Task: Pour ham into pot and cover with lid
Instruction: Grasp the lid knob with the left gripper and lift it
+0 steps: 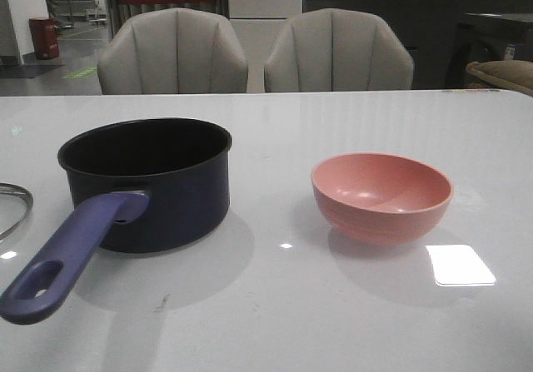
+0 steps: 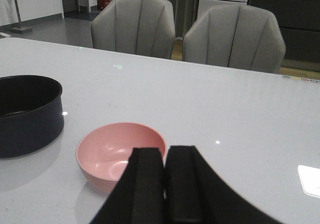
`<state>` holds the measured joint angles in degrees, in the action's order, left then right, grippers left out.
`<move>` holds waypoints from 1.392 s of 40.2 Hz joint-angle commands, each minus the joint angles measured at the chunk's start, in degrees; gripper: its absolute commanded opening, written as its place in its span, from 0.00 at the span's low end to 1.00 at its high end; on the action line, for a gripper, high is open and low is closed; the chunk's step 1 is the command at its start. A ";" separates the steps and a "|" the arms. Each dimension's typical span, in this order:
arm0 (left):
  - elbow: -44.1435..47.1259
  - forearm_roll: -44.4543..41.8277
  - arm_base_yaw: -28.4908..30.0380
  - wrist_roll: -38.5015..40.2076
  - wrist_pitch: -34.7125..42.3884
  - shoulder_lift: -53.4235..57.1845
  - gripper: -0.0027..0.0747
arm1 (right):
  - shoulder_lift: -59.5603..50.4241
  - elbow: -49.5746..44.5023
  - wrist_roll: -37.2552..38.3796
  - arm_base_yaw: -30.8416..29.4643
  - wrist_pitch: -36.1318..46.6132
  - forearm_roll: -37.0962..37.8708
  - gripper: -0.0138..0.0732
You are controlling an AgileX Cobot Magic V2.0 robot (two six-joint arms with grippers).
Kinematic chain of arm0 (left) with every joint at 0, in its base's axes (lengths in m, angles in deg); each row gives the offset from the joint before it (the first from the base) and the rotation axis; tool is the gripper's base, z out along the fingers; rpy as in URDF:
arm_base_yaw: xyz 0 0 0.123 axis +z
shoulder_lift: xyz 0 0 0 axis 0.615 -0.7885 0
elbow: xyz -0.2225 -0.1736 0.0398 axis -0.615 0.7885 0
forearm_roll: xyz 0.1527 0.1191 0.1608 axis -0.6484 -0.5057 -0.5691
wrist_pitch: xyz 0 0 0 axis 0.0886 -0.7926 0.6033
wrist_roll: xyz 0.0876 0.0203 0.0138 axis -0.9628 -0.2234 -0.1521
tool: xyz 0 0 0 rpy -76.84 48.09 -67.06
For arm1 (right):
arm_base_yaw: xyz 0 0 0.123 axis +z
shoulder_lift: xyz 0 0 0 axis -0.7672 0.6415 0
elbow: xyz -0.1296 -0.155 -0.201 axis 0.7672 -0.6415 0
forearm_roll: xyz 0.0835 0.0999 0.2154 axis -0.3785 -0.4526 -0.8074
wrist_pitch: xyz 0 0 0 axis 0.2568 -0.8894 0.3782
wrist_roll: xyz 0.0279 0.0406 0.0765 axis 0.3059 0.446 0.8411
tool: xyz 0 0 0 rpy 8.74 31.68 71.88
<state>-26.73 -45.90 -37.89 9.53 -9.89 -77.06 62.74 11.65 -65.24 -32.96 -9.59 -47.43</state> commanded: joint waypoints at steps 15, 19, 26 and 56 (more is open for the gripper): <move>-15.76 1.11 3.33 -1.85 -7.16 -17.15 0.93 | 0.61 1.61 -0.11 -0.07 4.98 -0.34 0.33; -17.94 1.96 3.55 -4.36 -8.79 -19.88 0.93 | 0.61 1.61 -0.11 -0.07 4.98 -0.34 0.33; -21.39 1.87 3.80 -6.44 -11.63 -24.53 0.93 | 0.61 1.61 -0.11 -0.07 4.98 -0.34 0.33; -23.46 1.52 4.13 -6.44 -10.82 -31.03 0.50 | 0.61 1.61 -0.11 -0.07 4.98 -0.34 0.33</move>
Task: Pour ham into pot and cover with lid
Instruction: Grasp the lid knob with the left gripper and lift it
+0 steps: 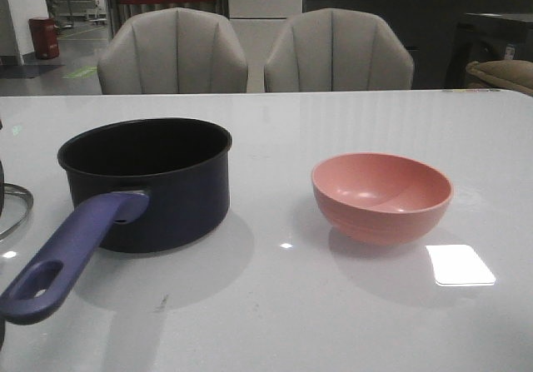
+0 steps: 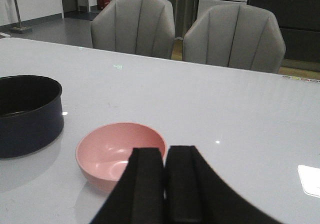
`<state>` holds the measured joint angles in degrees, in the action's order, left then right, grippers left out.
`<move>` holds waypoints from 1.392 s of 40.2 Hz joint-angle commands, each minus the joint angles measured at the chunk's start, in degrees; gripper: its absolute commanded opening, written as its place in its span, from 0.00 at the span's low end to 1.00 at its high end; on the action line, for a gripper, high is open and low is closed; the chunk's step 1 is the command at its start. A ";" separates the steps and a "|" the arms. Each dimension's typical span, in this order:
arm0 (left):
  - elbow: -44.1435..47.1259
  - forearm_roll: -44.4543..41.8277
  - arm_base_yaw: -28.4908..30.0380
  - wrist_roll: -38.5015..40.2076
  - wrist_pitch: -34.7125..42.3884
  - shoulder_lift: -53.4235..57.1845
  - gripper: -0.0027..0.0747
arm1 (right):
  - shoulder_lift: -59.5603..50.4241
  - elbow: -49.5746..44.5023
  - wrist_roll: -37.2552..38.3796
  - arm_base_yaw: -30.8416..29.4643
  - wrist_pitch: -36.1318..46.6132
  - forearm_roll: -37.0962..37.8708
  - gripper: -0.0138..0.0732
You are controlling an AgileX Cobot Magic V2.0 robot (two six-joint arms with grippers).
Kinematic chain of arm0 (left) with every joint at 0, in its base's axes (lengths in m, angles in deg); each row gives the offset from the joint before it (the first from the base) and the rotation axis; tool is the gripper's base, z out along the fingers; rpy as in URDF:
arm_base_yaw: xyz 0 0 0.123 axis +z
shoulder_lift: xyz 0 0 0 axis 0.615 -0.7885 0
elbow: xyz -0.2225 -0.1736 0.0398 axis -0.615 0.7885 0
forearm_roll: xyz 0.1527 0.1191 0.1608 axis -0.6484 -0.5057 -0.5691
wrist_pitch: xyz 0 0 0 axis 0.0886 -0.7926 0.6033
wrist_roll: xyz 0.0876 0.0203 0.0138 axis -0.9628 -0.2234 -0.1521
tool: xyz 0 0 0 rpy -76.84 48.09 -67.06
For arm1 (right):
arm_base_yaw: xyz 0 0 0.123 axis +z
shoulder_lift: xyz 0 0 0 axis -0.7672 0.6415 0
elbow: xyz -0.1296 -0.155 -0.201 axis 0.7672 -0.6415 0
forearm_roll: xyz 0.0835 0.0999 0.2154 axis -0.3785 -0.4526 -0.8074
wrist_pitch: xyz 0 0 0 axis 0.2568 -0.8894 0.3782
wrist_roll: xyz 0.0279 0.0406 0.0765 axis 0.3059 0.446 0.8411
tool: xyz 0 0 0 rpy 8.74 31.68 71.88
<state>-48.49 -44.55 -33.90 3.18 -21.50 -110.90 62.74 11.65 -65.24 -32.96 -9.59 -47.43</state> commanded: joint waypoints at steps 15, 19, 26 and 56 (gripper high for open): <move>-1.71 0.17 0.14 -0.18 0.19 3.37 0.44 | 0.61 1.61 -0.11 -0.07 4.98 -0.34 0.33; -1.84 0.17 0.14 -0.18 0.50 5.02 0.44 | 0.61 1.61 -0.11 -0.07 4.98 -0.34 0.33; -5.49 0.17 0.00 -1.67 0.54 9.26 0.44 | 0.61 1.61 -0.11 -0.07 4.98 -0.34 0.33; -22.28 0.17 -25.42 -4.43 -7.00 12.38 0.44 | 0.61 1.61 -0.11 -0.07 4.98 -0.34 0.33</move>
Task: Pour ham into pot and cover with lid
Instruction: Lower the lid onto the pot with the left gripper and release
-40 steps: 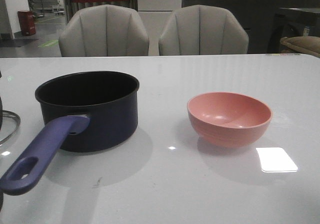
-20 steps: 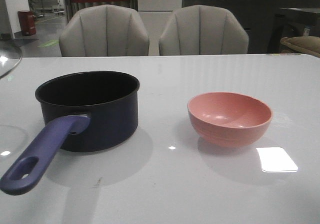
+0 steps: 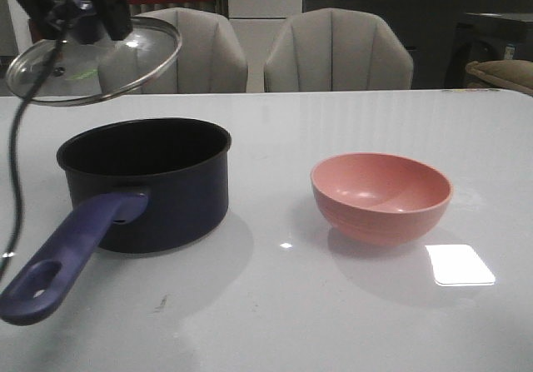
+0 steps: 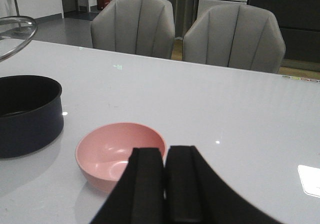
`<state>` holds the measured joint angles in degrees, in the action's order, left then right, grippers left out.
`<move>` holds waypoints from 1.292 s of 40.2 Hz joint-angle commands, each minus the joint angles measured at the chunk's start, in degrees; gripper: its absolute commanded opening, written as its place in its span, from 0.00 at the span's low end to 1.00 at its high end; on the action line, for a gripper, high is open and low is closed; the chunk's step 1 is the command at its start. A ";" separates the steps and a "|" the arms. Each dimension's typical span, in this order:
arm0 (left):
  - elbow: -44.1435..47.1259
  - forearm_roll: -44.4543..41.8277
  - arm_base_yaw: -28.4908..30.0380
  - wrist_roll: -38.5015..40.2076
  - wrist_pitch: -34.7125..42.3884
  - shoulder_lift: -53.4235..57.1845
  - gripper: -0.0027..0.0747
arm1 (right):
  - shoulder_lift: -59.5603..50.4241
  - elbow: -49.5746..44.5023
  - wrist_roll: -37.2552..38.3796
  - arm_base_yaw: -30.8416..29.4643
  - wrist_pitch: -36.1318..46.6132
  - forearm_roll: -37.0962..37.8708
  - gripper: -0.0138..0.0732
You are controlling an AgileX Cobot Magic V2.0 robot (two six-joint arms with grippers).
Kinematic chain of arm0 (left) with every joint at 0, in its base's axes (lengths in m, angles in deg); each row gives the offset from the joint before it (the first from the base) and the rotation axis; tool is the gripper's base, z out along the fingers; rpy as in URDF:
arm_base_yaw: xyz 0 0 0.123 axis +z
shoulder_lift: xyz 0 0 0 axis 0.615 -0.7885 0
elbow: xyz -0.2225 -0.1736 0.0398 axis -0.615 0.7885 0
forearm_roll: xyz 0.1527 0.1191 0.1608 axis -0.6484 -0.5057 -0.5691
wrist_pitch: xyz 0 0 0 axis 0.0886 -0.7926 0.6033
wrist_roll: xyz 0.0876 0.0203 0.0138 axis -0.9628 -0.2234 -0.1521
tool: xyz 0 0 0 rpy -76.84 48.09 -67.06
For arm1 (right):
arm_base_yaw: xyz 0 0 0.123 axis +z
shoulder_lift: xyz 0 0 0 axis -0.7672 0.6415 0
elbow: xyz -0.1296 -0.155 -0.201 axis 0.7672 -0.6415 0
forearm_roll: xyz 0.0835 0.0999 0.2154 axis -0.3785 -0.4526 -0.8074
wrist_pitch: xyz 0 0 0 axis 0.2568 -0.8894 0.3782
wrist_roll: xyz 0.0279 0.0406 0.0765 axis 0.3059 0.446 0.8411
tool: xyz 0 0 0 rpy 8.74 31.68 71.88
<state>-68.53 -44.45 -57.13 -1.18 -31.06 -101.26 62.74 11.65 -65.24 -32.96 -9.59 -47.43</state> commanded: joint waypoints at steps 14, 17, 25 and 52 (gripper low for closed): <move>-2.39 2.12 -4.00 -0.07 1.76 -2.58 0.44 | 0.61 1.61 -0.11 -0.07 4.98 -0.34 0.33; -2.39 2.12 -4.00 -0.07 1.67 -3.49 0.44 | 0.61 1.61 -0.11 -0.07 4.98 -0.34 0.33; -3.52 1.72 -4.00 -0.07 0.29 -6.10 0.44 | 0.61 1.61 -0.11 -0.07 4.98 -0.34 0.33; -4.93 0.20 -4.00 -0.31 -2.11 -8.66 0.58 | 0.61 1.61 -0.11 -0.07 4.98 -0.34 0.33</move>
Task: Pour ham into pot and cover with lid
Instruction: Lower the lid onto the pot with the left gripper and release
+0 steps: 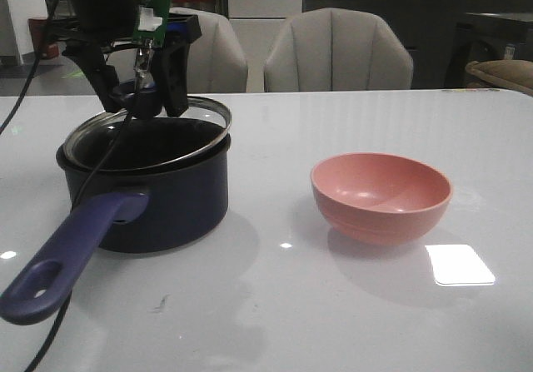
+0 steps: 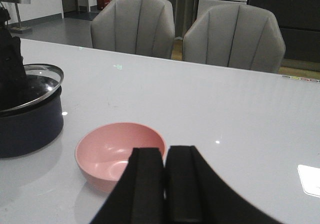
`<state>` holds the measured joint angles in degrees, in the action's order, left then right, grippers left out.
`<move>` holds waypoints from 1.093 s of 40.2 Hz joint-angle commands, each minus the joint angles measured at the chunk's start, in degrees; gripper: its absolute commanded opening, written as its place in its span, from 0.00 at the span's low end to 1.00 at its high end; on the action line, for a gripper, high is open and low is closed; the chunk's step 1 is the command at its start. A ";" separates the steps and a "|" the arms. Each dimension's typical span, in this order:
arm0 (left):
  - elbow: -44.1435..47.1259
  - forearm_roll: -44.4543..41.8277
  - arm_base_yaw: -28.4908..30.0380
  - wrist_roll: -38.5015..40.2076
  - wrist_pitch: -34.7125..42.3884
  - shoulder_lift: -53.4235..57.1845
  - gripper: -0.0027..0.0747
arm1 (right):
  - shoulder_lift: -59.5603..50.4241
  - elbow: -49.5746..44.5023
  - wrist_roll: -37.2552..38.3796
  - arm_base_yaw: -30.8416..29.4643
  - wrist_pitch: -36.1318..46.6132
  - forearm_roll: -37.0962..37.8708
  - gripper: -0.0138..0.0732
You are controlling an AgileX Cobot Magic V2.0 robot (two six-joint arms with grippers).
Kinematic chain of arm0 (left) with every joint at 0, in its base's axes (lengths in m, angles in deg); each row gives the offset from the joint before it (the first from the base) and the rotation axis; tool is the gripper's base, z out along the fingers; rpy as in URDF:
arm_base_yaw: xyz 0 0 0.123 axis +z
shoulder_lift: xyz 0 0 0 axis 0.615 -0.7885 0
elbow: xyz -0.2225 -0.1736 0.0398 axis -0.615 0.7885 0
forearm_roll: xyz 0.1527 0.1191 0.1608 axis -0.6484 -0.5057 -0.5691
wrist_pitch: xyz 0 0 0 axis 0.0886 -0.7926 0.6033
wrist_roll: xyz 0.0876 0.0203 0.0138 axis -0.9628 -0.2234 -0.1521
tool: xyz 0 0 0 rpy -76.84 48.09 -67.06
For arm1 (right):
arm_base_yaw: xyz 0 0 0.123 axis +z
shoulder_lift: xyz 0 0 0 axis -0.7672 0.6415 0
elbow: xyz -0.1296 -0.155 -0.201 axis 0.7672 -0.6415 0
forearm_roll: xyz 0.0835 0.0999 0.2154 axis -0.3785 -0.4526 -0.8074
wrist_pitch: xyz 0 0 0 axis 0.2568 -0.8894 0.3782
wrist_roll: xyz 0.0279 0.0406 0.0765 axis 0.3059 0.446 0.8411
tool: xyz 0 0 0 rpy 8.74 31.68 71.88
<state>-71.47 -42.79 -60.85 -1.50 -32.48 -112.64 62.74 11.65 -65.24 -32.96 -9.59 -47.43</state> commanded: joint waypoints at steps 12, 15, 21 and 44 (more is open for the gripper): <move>-2.77 -2.46 -0.29 0.01 -2.41 2.44 0.60 | 0.61 1.61 -0.11 -0.07 4.98 -0.34 0.33; -2.77 -2.46 -0.29 0.01 -2.41 2.07 0.64 | 0.61 1.61 -0.11 -0.07 4.98 -0.34 0.33; -2.77 -2.33 -0.29 0.01 -2.41 0.84 0.71 | 0.61 1.61 -0.11 -0.07 4.98 -0.34 0.33; -12.02 -2.06 -0.29 0.01 -5.67 1.61 0.77 | 0.61 1.61 -0.11 -0.07 4.98 -0.34 0.33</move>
<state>-80.26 -45.12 -60.85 -1.50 -36.54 -115.29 62.74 11.65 -65.24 -32.96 -9.59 -47.43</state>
